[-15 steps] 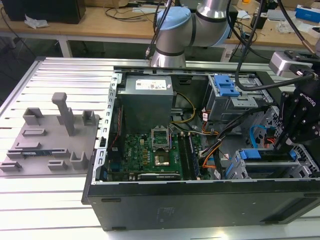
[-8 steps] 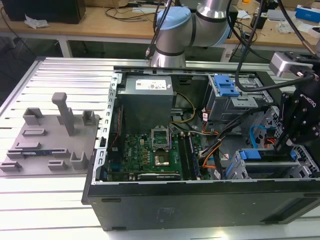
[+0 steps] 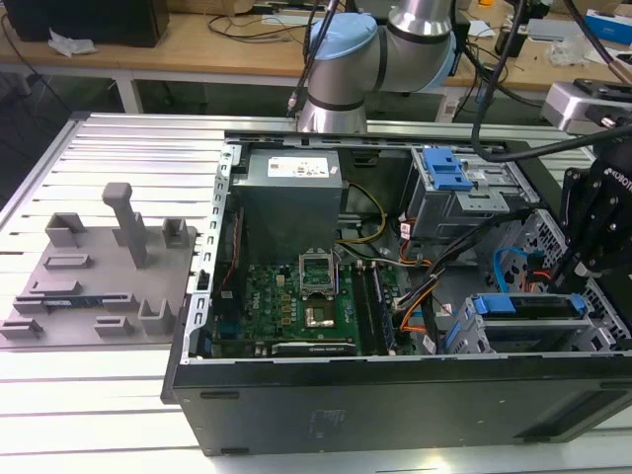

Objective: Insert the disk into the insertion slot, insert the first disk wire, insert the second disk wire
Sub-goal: 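Insert the first disk wire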

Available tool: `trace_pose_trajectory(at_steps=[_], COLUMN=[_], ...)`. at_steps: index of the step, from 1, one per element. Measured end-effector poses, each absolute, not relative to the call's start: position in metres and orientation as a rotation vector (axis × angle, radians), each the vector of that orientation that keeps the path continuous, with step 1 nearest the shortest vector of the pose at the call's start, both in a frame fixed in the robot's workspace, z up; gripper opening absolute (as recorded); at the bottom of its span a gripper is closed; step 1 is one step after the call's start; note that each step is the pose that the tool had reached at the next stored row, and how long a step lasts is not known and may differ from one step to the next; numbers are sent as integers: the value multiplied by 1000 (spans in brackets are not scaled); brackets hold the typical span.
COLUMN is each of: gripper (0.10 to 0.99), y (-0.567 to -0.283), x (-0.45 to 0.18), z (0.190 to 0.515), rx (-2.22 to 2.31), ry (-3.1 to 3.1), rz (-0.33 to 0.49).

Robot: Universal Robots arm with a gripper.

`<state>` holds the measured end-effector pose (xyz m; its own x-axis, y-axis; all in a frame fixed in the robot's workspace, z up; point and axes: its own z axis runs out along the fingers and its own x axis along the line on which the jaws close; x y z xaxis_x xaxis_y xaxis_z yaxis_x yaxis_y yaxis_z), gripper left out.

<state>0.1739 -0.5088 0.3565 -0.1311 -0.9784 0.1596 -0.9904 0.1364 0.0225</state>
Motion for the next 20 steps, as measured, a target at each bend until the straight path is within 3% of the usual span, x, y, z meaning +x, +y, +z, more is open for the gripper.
trace_pose_trajectory(at_steps=[20], gripper=[165], y=[-510], x=[173], z=[354], rx=[1935], ry=[-2327], rz=[106])
